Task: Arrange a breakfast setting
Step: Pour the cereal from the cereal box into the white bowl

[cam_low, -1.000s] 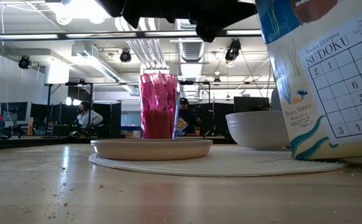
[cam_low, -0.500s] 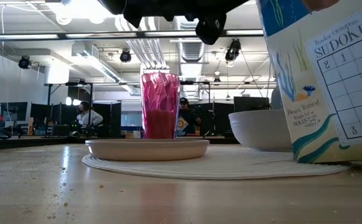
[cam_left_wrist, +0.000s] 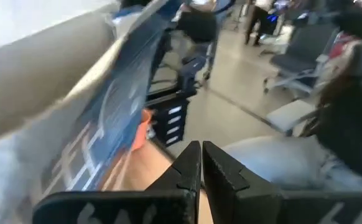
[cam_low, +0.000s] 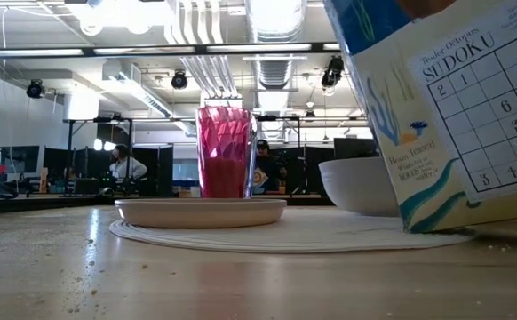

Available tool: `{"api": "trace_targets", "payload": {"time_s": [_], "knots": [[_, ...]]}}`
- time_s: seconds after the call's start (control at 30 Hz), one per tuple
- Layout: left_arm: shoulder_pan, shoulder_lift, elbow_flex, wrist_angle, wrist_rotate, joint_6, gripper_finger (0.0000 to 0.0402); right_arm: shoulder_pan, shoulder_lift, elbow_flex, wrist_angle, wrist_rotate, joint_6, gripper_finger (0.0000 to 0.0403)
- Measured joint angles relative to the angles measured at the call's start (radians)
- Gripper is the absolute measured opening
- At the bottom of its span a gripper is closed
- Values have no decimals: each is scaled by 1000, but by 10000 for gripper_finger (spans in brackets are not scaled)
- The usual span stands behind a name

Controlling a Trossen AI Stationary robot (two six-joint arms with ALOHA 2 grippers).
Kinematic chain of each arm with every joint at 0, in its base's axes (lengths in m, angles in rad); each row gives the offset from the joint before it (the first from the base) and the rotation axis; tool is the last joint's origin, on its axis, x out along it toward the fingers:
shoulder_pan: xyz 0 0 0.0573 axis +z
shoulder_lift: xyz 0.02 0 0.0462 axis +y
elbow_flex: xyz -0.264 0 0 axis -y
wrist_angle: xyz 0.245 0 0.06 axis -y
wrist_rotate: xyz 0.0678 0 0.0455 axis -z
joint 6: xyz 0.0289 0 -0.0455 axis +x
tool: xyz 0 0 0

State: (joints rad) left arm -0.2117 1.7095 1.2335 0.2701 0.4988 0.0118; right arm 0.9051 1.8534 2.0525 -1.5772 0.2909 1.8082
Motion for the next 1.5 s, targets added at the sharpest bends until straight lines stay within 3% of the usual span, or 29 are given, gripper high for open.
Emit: {"api": "trace_targets", "payload": {"time_s": [0.17, 0.33, 0.57, 0.77, 0.9, 1.3, 1.5], "knots": [[9, -2, -5, -169, -112, 18, 0, 1, 0, 0, 3, 2, 17, 24], [3, -2, -5, -327, -127, 62, 0, 3, 0, -1, 3, 0, 24, 24], [8, -1, -6, -377, -167, 84, 24, 3, 0, -1, 5, -2, 24, 24], [14, 26, -6, -411, -5, 121, 74, 4, 0, -1, 6, -3, 24, 24], [14, 39, -3, -433, -2, 144, 90, 4, 0, -2, 6, -3, 28, 24], [21, 47, -3, -387, 13, 144, 86, 5, 6, -2, 7, -3, 43, 24], [42, 43, -3, -390, 61, 186, 110, 5, 6, -2, 7, -3, 43, 24]]}}
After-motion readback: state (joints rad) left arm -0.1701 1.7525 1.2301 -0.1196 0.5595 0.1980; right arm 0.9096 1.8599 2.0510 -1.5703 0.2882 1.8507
